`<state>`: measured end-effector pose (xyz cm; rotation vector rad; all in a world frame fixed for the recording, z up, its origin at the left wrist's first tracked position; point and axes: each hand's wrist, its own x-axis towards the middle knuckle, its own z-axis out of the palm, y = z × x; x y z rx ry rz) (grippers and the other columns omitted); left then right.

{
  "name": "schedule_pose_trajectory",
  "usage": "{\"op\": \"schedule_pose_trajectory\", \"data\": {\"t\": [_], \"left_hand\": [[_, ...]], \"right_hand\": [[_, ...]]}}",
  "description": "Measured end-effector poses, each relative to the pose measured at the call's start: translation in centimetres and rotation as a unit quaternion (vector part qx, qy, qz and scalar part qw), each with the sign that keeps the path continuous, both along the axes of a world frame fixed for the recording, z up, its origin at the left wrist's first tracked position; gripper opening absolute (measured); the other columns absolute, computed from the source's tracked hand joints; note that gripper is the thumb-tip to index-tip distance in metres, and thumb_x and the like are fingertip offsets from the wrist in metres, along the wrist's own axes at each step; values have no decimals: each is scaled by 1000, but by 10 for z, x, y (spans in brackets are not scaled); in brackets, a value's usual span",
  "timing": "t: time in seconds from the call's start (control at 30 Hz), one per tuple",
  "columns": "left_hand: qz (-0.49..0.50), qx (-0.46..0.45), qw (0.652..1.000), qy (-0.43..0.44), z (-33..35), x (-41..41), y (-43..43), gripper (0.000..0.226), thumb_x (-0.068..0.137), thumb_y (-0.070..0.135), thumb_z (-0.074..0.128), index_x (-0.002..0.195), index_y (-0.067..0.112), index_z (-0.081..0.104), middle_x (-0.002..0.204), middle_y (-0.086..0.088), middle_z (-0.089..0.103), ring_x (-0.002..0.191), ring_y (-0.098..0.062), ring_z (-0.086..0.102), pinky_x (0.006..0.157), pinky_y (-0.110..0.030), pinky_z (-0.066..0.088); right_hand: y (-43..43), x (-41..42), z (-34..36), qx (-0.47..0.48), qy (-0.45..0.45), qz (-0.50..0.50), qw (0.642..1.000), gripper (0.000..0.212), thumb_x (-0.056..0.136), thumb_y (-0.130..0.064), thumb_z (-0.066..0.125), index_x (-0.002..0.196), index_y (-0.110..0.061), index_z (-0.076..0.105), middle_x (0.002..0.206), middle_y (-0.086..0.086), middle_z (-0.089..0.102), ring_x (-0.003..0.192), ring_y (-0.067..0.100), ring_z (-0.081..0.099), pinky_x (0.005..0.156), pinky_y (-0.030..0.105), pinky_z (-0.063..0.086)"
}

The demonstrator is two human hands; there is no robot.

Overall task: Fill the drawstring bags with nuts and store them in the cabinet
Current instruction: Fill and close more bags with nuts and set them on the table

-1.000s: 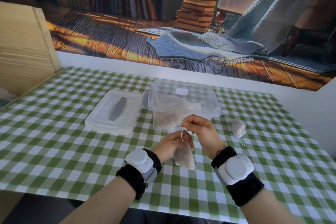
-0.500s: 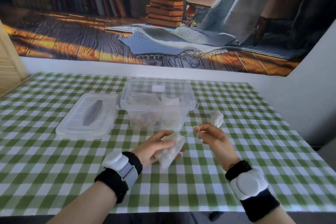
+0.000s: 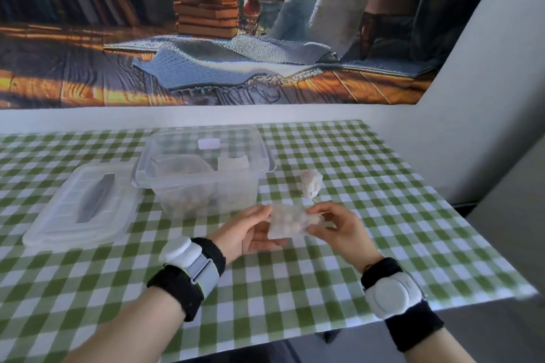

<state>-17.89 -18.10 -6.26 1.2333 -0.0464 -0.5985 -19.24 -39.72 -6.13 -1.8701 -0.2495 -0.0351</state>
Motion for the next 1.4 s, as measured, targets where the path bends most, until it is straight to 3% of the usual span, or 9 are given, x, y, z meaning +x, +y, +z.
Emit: {"op": "schedule_pose_trajectory", "data": {"t": [0.07,0.2,0.3,0.4,0.5,0.7,1.17,1.3,1.4], "left_hand": [[15,8,1000,-3,0,1,2,43,88,36,52,116,4,56,102,-23,70,79,-24,71,61,-23,58],[72,87,992,-57,-9,2,10,29,94,26,51,109,1,58,94,-19,71,78,-23,71,66,-24,58],[140,164,969,-122,-24,1,16,17,95,15,54,98,-1,60,86,-17,70,72,-20,69,66,-24,57],[159,213,949,-169,-34,-2,19,11,94,8,54,94,-1,61,83,-16,69,71,-22,68,67,-24,57],[138,244,942,-185,-38,-1,21,9,94,9,55,92,3,62,81,-12,70,71,-19,68,68,-25,57],[141,236,944,-183,-40,0,20,10,93,9,56,90,1,62,79,-13,70,69,-20,68,65,-23,56],[163,177,958,-155,-39,1,22,12,94,11,56,89,3,63,79,-12,71,70,-22,67,67,-27,56],[199,72,972,-104,-33,2,30,12,95,10,54,86,4,61,77,-13,69,68,-20,67,64,-26,56],[191,29,977,-88,-28,2,34,10,93,12,56,86,6,60,77,-11,68,66,-18,66,66,-27,57]], "right_hand": [[-13,10,1,33,-10,-91,995,25,78,-8,72,89,-28,63,94,-11,66,88,15,61,80,26,52],[-32,42,-4,74,-11,-303,950,17,82,-24,67,94,-26,55,97,-3,62,89,19,63,79,35,54],[-37,68,-14,21,14,-360,932,21,82,-29,64,97,-23,51,103,2,58,91,24,61,72,32,50],[-37,85,-28,-88,77,-342,932,27,82,-25,64,103,-16,50,108,6,55,87,21,53,65,27,40],[-34,93,-36,-142,74,-322,933,30,81,-24,65,103,-12,49,106,6,55,85,21,52,66,29,38],[-27,104,-31,-156,62,-284,944,35,79,-27,68,104,-10,51,106,6,54,88,21,52,70,30,40],[-19,107,-22,-163,97,-250,950,25,81,-27,64,97,-15,48,114,10,52,83,20,52,56,23,37],[1,105,17,-162,0,-267,950,20,85,-12,55,105,-11,55,118,8,53,90,17,51,74,29,40],[39,105,66,-139,-103,-205,963,15,87,-7,53,100,-12,58,111,6,56,86,15,52,72,23,40]]}}
